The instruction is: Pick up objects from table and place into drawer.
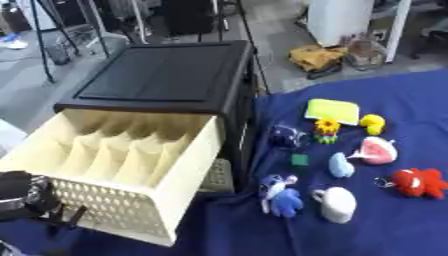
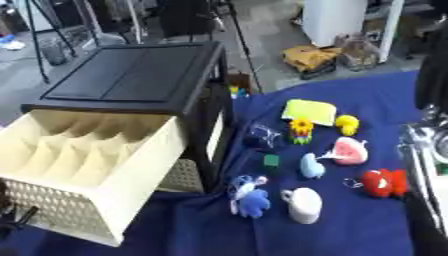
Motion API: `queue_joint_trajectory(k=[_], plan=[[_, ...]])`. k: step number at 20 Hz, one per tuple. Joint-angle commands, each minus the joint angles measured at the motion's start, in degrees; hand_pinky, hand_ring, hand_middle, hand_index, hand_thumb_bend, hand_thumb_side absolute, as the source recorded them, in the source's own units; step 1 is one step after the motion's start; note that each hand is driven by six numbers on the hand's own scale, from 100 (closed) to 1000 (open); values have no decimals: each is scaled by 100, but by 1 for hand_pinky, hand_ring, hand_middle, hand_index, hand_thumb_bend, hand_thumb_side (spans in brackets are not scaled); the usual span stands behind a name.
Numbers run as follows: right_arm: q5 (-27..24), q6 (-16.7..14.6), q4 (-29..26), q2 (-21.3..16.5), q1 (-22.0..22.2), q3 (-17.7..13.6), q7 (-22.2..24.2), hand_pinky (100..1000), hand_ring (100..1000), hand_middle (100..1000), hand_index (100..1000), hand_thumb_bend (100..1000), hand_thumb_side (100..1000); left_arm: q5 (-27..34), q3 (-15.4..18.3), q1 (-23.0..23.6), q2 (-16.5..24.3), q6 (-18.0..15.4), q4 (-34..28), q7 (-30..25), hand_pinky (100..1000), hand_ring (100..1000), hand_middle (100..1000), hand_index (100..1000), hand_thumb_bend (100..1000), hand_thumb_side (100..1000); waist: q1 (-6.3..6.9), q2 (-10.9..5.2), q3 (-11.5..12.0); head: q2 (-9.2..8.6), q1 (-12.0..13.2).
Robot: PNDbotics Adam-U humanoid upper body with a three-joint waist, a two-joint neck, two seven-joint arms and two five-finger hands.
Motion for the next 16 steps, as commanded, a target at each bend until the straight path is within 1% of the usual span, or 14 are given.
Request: queue_joint_trajectory(k=[1,5,7,12,14,16], plan=[[0,-1,-83,-111,-90,-34,-12,731,813,665,695,125,1000,49,100,-48,119,-6,-2,135,100,158,236,1000,329,657,-29,-69,13,-37,-24],[2,-2,-83,-113,-93,-32,-12,730,813,665,694,125,1000,69,90,-31,127,-18,-2,167,100,156,233,1000,315,656,-24,-63,18,-42,-31],[3,-1,-83,-115,-94,-33,-14,730,813,665,694,124,1000,57,84,-15,131,-17,-2,162,100,155,229,1000,288,665,-23,-60,21,-47,-38],[5,-4,-83,-119,-103,-32,-18,730,812,665,693,124,1000,14,68,4,143,-47,-2,154,100,158,228,1000,292,669,-30,-53,16,-105,-32],[4,-5,-83,-118,-109,-33,-22,730,812,665,693,123,1000,22,67,-4,150,-77,-2,149,100,159,228,961,302,668,-35,-51,16,-158,-15],[3,-5,-83,-116,-114,-32,-24,730,812,665,693,123,1000,45,62,-10,153,-97,-2,138,100,159,227,943,304,669,-40,-51,11,-203,-1]])
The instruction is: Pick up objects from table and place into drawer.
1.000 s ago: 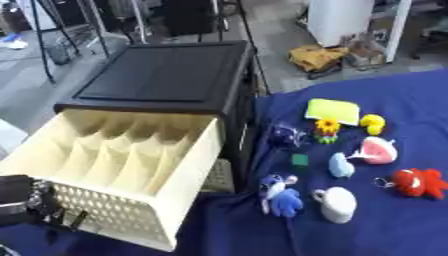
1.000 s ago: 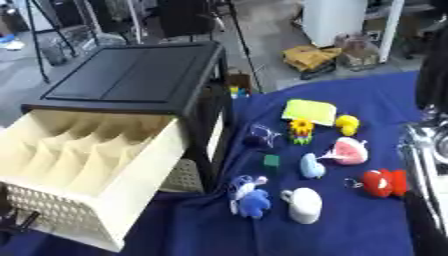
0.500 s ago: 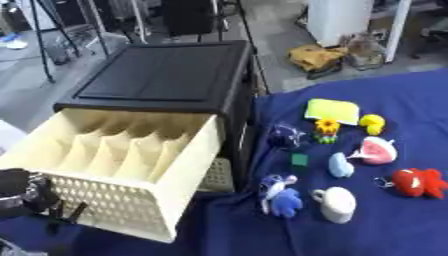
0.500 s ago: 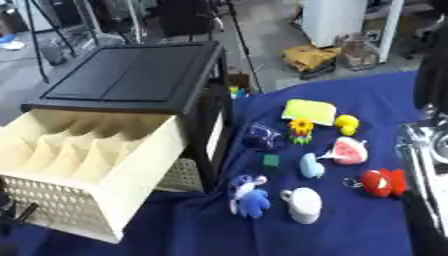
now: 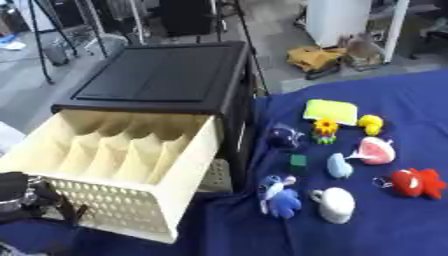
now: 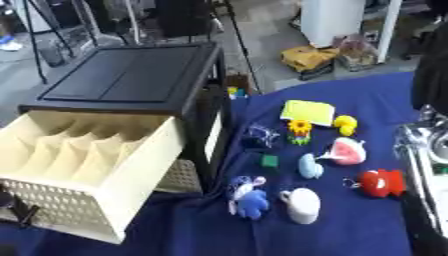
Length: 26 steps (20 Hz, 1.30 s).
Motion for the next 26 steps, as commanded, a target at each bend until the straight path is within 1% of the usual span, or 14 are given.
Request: queue_joint_trajectory(k=[1,5,9,11,15,16,17,21,26], plan=[[3,-5,-83,-116,-112,-33,-21,730,812,665,693,123,1000,56,70,-33,154,-27,-3,2,100,159,227,943,304,670,-44,-66,3,-115,34],[3,-10,-83,-123,-120,-37,-36,730,812,664,693,123,1000,124,56,-26,163,-42,-3,-31,100,157,226,950,299,671,-50,-70,-10,-183,47],[1,-8,-83,-124,-118,-36,-39,730,812,664,693,120,1000,154,55,-26,173,-51,-3,-78,100,157,225,932,295,671,-47,-74,-19,-256,55],[2,-7,-83,-127,-117,-38,-41,730,811,664,693,120,1000,152,55,-21,183,-46,-3,-111,100,156,224,858,289,667,-45,-79,-30,-274,51],[1,-3,-83,-132,-120,-37,-47,730,811,664,693,119,1000,211,56,-48,225,2,-3,-197,100,151,220,654,291,659,-43,-88,-45,-250,47],[0,-2,-83,-134,-120,-36,-48,730,811,664,693,118,1000,225,60,-56,240,22,-3,-213,100,150,219,617,294,656,-42,-89,-48,-229,51],[-2,-2,-83,-135,-121,-35,-49,730,811,664,693,116,1000,240,63,-61,256,45,-3,-231,100,148,219,598,295,655,-39,-90,-51,-204,61],[-7,-1,-83,-137,-115,-32,-45,729,811,664,693,115,1000,259,85,-76,291,111,-3,-270,100,145,215,583,289,655,-28,-89,-58,-152,85],[-8,1,-83,-141,-123,-32,-51,729,811,664,692,110,1000,266,114,-79,315,111,-3,-272,100,145,215,584,281,658,-13,-96,-65,-144,68]])
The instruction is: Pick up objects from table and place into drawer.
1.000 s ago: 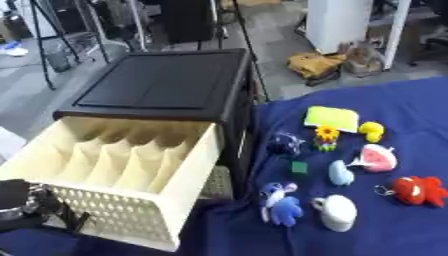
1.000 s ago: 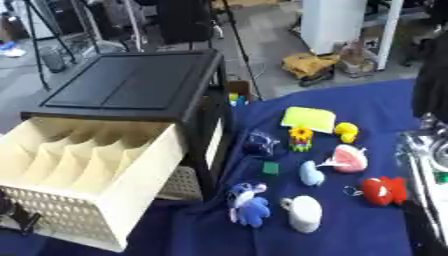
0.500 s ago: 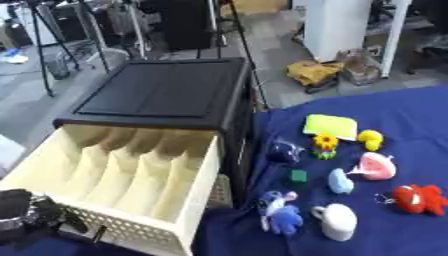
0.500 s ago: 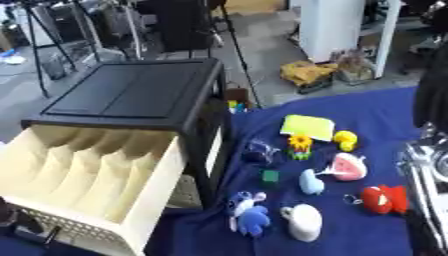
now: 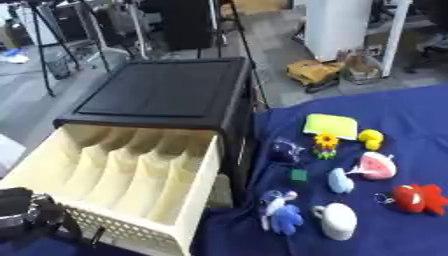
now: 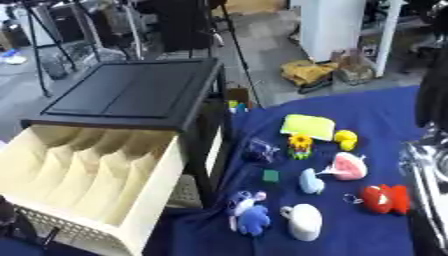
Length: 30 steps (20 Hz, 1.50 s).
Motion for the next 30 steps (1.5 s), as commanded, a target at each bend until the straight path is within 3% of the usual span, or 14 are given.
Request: queue_joint_trajectory(k=[1,10,16,30], plan=[[-9,2,-83,-133,-107,-31,-15,729,811,664,692,106,1000,48,114,-65,255,6,-12,-2,100,145,215,589,279,659,-15,-93,0,41,1],[-5,5,-83,-148,-87,-35,-30,729,811,665,692,108,1000,364,379,-263,289,-74,-12,248,100,139,210,664,260,683,-30,-128,-16,67,2],[-2,8,-83,-161,-75,-34,-38,729,811,665,692,109,1000,603,606,-372,403,-115,-12,455,100,137,209,663,256,692,-26,-138,-17,71,-10],[-6,6,-83,-159,-91,-28,-45,730,811,665,692,104,1000,618,617,-378,431,-102,-12,438,100,137,209,664,251,692,-32,-134,-4,53,-23]])
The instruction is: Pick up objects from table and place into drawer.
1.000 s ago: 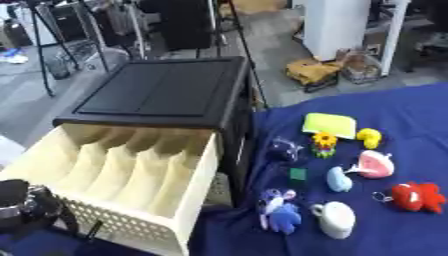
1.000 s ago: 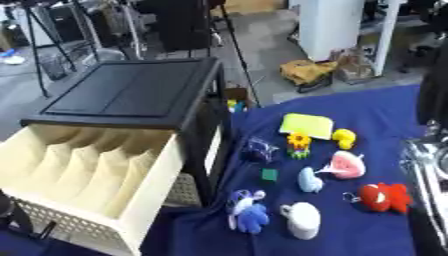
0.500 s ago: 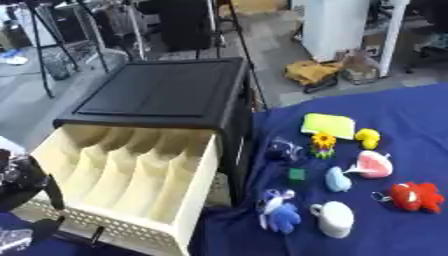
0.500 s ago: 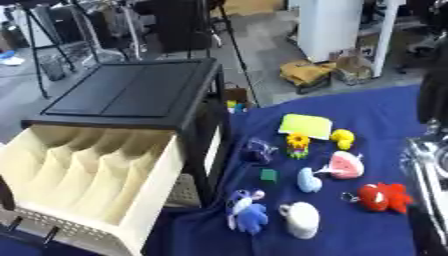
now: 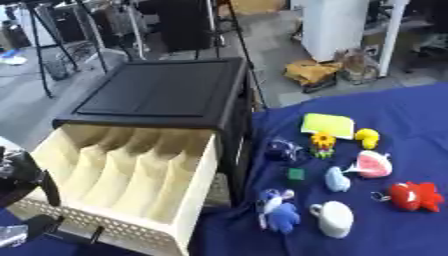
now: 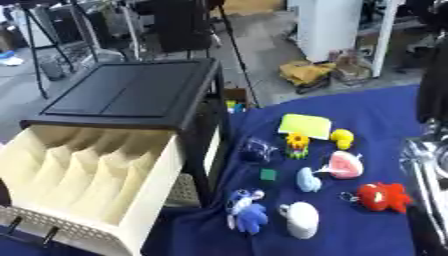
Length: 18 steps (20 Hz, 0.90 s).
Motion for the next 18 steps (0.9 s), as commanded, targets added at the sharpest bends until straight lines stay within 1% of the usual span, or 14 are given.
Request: queue_joint_trajectory(k=[1,3,4,5,6,7,8,9,10,11,12,13,16,18], plan=[[-6,1,-83,-116,-94,-27,-29,729,810,665,692,104,1000,21,124,-68,236,9,-37,17,100,137,209,663,251,692,-32,-76,12,4,1],[-7,1,-83,-115,-98,-27,-31,729,810,665,692,103,1000,20,121,-68,237,7,-37,10,100,137,209,674,248,696,-36,-78,11,-1,-4],[-7,0,-83,-116,-100,-27,-32,729,810,665,692,103,1000,27,121,-66,232,7,-37,15,100,138,215,721,266,710,-40,-79,10,-4,-7],[-8,-1,-83,-116,-101,-28,-33,729,810,665,692,103,1000,57,119,-67,217,-11,-37,34,100,198,301,894,564,744,-42,-79,7,-6,-8],[-9,-2,-83,-116,-101,-29,-36,729,810,665,692,103,1000,130,117,-78,194,-106,-37,77,100,278,414,1000,874,806,-46,-79,6,-5,-14],[-10,-2,-83,-117,-100,-30,-38,729,810,665,692,103,1000,199,144,-96,176,-236,-37,170,117,339,486,1000,1000,927,-50,-79,8,-4,-24],[-12,-3,-83,-120,-98,-32,-40,729,810,665,692,101,1000,265,191,-108,163,-392,-37,346,161,374,525,1000,998,979,-54,-78,11,-4,-35],[-13,-4,-83,-123,-98,-35,-44,729,810,665,692,101,1000,333,234,-115,154,-575,-37,571,187,399,547,1000,989,1000,-57,-75,12,-7,-44],[-13,-4,-83,-125,-97,-40,-49,729,810,665,691,101,1000,429,271,-117,137,-800,-37,863,356,532,668,1000,932,1000,-62,-73,12,-12,-50],[-12,-5,-83,-127,-97,-43,-54,729,810,665,692,101,1000,558,306,-108,122,-1057,-37,1226,484,644,727,1000,842,1000,-68,-70,12,-21,-57],[-11,-5,-83,-128,-99,-47,-58,729,810,665,691,100,1000,708,349,-95,103,-1299,-37,1644,559,697,737,1000,730,1000,-74,-67,13,-35,-64],[-10,-7,-83,-128,-104,-51,-64,729,810,665,692,100,1000,870,394,-75,88,-1508,-37,2114,630,749,748,1000,658,1000,-81,-63,11,-53,-66],[-11,-12,-83,-125,-121,-58,-82,729,810,665,691,100,1000,1337,472,-37,30,-1982,-37,3373,687,807,775,1000,493,1000,-105,-57,5,-92,-72],[-18,-18,-83,-119,-132,-60,-97,729,810,665,692,100,1000,1689,525,-42,-16,-2231,-37,4133,690,822,784,1000,402,1000,-125,-57,9,-96,-103]])
